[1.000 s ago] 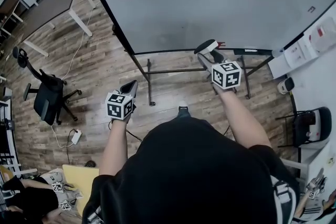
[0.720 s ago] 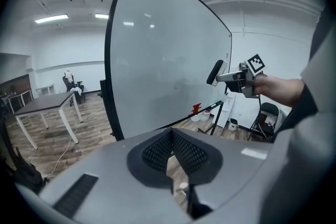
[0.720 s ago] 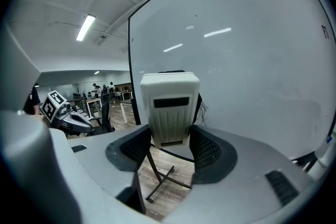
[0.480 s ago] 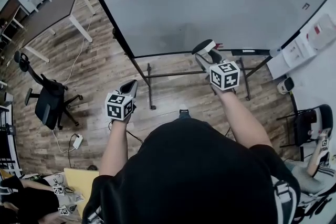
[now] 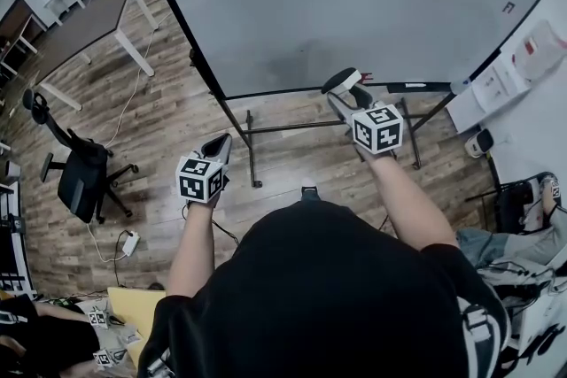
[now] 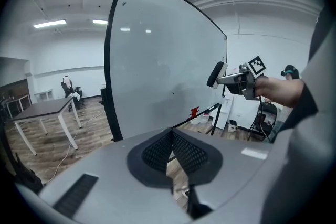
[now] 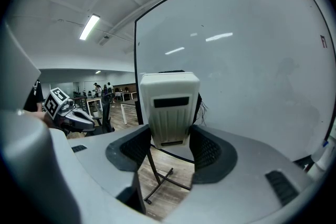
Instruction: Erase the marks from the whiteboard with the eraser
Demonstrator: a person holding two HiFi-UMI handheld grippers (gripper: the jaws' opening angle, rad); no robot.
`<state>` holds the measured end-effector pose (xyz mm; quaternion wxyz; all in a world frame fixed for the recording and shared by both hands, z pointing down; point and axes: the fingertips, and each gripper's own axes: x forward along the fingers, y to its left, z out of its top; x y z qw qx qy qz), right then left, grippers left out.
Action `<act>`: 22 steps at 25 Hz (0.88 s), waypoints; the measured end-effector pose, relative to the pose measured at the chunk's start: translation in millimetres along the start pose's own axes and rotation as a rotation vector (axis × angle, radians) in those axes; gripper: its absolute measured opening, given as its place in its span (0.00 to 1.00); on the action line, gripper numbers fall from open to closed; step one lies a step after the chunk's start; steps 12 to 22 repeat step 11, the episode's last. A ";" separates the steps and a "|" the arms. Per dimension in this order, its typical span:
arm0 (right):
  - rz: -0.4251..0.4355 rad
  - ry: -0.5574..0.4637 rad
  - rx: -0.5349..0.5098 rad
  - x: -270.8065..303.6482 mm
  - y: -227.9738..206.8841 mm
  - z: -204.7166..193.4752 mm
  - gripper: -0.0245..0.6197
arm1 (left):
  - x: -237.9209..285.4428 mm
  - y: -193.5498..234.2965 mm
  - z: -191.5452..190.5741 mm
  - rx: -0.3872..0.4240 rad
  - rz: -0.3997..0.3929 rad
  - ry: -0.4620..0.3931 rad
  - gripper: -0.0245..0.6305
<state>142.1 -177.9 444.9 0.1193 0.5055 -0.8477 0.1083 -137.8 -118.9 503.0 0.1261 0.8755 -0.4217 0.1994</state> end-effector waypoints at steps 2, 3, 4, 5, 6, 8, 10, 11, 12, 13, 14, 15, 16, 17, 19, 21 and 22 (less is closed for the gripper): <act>-0.002 -0.002 -0.001 -1.9 2.4 0.3 0.39 | -2.1 -0.1 0.3 -0.001 -0.003 -0.004 0.05; -0.003 -0.003 -0.002 -2.8 3.8 0.4 0.39 | -2.9 -0.1 0.4 -0.001 -0.005 -0.005 0.05; -0.003 -0.004 -0.003 -3.7 5.0 0.4 0.39 | -3.5 -0.5 0.4 -0.001 -0.007 -0.007 0.05; -0.004 -0.005 -0.003 -4.8 6.0 0.1 0.39 | -3.8 -1.4 0.6 0.000 -0.009 -0.008 0.05; -0.004 -0.005 -0.004 -5.8 6.8 -0.4 0.39 | -3.8 -2.6 0.9 0.001 -0.011 -0.010 0.05; -0.003 -0.006 -0.004 -7.6 7.8 -1.6 0.39 | -3.2 -5.4 1.9 0.003 -0.014 -0.014 0.05; -0.001 -0.007 -0.005 -8.5 8.3 -2.4 0.39 | -2.1 -7.7 3.1 0.006 -0.018 -0.017 0.05; 0.000 -0.007 -0.006 -8.9 8.5 -2.8 0.39 | -1.5 -8.7 3.7 0.007 -0.019 -0.018 0.05; 0.000 -0.007 -0.006 -8.9 8.5 -2.8 0.39 | -1.5 -8.7 3.7 0.007 -0.019 -0.018 0.05; 0.000 -0.007 -0.006 -8.9 8.5 -2.8 0.39 | -1.5 -8.7 3.7 0.007 -0.019 -0.018 0.05; 0.000 -0.007 -0.006 -8.9 8.5 -2.8 0.39 | -1.5 -8.7 3.7 0.007 -0.019 -0.018 0.05; 0.000 -0.007 -0.006 -8.9 8.5 -2.8 0.39 | -1.5 -8.7 3.7 0.007 -0.019 -0.018 0.05; 0.000 -0.007 -0.006 -8.9 8.5 -2.8 0.39 | -1.5 -8.7 3.7 0.007 -0.019 -0.018 0.05; 0.000 -0.007 -0.006 -8.9 8.5 -2.8 0.39 | -1.5 -8.7 3.7 0.007 -0.019 -0.018 0.05; 0.000 -0.007 -0.006 -8.9 8.5 -2.8 0.39 | -1.5 -8.7 3.7 0.007 -0.019 -0.018 0.05; 0.000 -0.007 -0.006 -8.9 8.5 -2.8 0.39 | -1.5 -8.7 3.7 0.007 -0.019 -0.018 0.05; 0.000 -0.007 -0.006 -8.9 8.5 -2.8 0.39 | -1.5 -8.7 3.7 0.007 -0.019 -0.018 0.05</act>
